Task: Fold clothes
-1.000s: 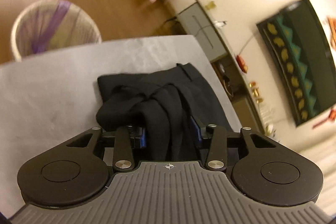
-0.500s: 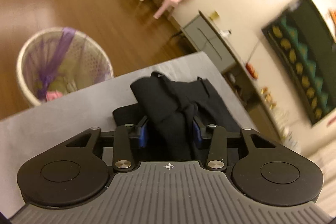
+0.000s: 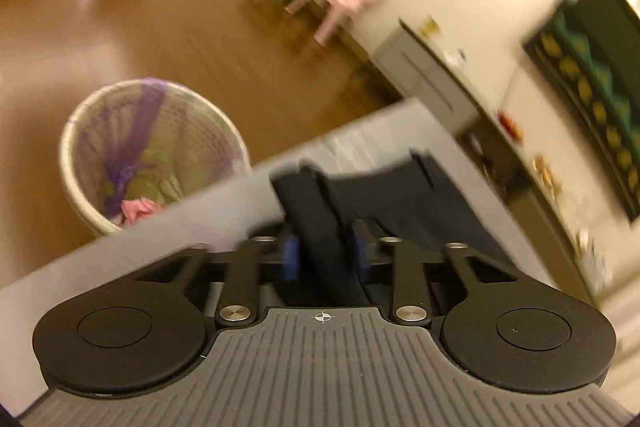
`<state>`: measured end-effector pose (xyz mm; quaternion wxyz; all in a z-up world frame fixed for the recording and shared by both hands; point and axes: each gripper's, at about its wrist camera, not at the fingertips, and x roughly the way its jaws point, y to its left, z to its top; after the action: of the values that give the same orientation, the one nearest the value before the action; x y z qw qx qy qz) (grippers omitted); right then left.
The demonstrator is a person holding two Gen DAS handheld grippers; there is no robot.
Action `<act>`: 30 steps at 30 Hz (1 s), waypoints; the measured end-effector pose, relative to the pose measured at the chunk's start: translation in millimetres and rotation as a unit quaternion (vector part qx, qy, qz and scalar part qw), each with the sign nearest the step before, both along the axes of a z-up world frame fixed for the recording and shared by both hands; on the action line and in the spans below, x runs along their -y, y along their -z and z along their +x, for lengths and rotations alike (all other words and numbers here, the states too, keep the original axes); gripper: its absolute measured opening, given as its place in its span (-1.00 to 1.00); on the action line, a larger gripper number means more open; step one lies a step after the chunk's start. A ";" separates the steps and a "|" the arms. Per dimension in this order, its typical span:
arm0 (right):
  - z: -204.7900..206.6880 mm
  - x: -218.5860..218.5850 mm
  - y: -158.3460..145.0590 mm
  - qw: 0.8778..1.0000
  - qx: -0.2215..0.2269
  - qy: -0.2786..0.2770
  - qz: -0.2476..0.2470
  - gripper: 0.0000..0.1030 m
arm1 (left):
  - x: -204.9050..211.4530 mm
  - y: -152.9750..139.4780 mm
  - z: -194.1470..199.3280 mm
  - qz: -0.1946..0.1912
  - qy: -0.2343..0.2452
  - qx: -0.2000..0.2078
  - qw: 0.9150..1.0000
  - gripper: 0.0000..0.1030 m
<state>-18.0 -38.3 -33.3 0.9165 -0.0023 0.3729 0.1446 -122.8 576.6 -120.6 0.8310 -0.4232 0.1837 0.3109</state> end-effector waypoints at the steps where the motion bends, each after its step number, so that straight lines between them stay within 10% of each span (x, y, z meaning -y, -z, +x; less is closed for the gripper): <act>1: 3.2 6.8 -0.2 1.000 0.002 0.011 -0.004 0.11 | -2.0 -2.1 -5.3 -0.003 -0.020 0.000 1.000 -0.07; 5: 15.1 31.2 9.9 0.998 -0.009 0.052 -0.034 0.11 | 1.2 -9.3 -27.7 -0.001 -0.082 0.002 0.997 -0.11; 13: 32.3 85.3 23.3 0.990 -0.023 0.125 -0.063 0.15 | 27.0 -11.0 7.4 0.014 0.078 -0.047 0.996 -0.27; 19: 36.1 126.7 28.0 0.982 -0.027 0.180 -0.058 0.15 | 28.6 -11.3 7.6 0.019 0.065 -0.062 0.996 -0.40; 30: 7.5 201.5 22.0 0.949 -0.022 0.314 -0.001 0.52 | 30.0 -11.6 -6.0 -0.035 0.029 -0.064 0.997 0.19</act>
<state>-10.5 -239.8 -55.3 0.9073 0.1172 0.3747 -0.1504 -128.8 546.6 -109.1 0.8110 -0.4256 0.2590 0.3066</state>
